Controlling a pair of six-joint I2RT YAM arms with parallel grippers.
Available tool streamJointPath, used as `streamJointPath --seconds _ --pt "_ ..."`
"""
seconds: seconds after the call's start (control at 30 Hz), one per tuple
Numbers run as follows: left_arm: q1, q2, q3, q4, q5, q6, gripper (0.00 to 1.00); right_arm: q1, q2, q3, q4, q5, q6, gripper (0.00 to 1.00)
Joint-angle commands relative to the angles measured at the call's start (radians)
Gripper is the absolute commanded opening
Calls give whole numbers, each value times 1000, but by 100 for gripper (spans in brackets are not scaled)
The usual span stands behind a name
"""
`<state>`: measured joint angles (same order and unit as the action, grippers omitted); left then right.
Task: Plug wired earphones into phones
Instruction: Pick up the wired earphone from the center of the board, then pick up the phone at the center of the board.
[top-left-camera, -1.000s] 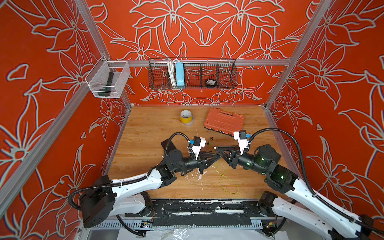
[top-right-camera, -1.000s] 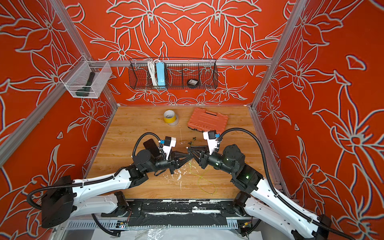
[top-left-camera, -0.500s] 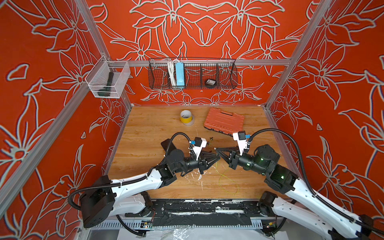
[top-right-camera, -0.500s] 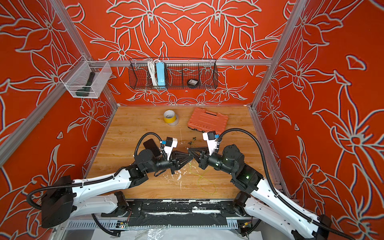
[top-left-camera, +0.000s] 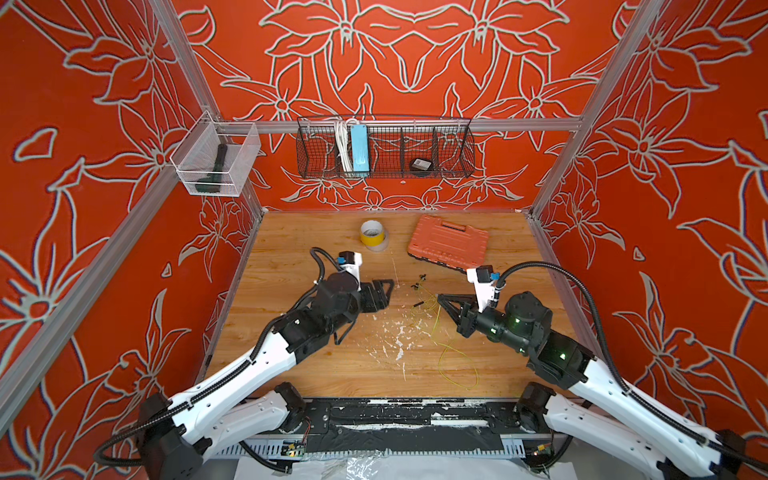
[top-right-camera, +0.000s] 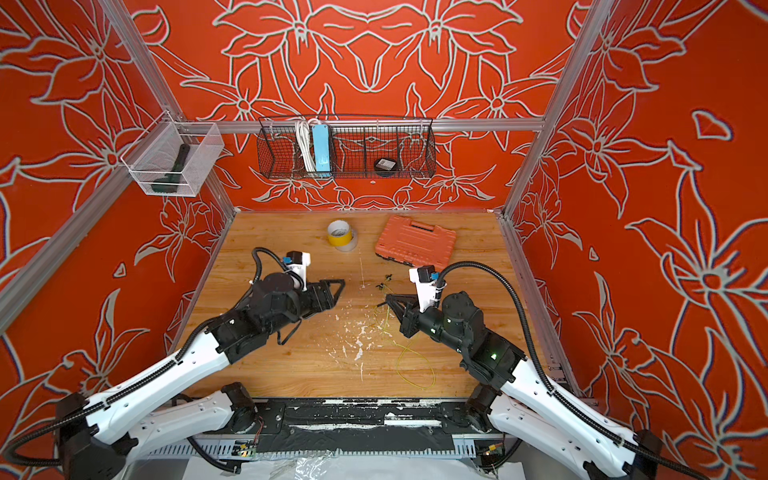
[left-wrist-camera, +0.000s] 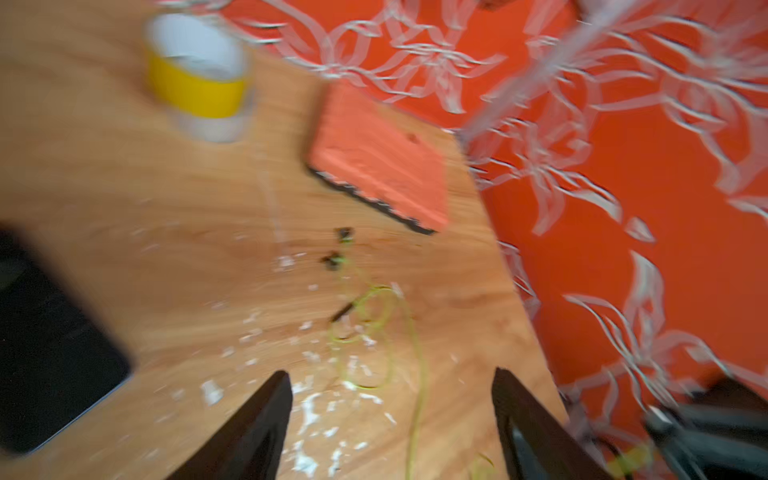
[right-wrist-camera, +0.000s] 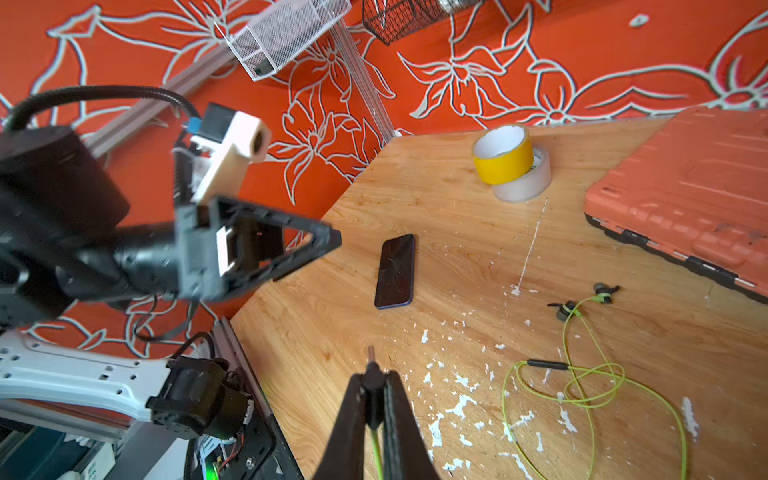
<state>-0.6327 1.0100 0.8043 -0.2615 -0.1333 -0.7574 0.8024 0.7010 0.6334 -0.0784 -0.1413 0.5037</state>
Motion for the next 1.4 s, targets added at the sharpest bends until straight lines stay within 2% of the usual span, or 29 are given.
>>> streamJointPath --seconds 0.0,0.17,0.3,0.4,0.6,1.03,1.37 --pt "91 84 -23 -372 -115 -191 82 7 13 -64 59 -39 -3 1" --pt "208 227 -11 -389 -115 -313 85 6 39 -153 160 -118 38 1" --pt "218 354 41 -409 -159 -399 91 7 30 -189 152 -110 -1 1" --pt "228 443 88 -404 -156 -420 97 7 14 -209 141 -97 -24 1" --pt "231 610 205 -434 -167 -426 98 6 11 -234 142 -89 -28 1" --pt "254 773 275 -387 -167 -369 97 7 8 -245 146 -96 -27 1" --pt "254 783 280 -368 -160 -320 93 7 14 -252 141 -90 -22 1"
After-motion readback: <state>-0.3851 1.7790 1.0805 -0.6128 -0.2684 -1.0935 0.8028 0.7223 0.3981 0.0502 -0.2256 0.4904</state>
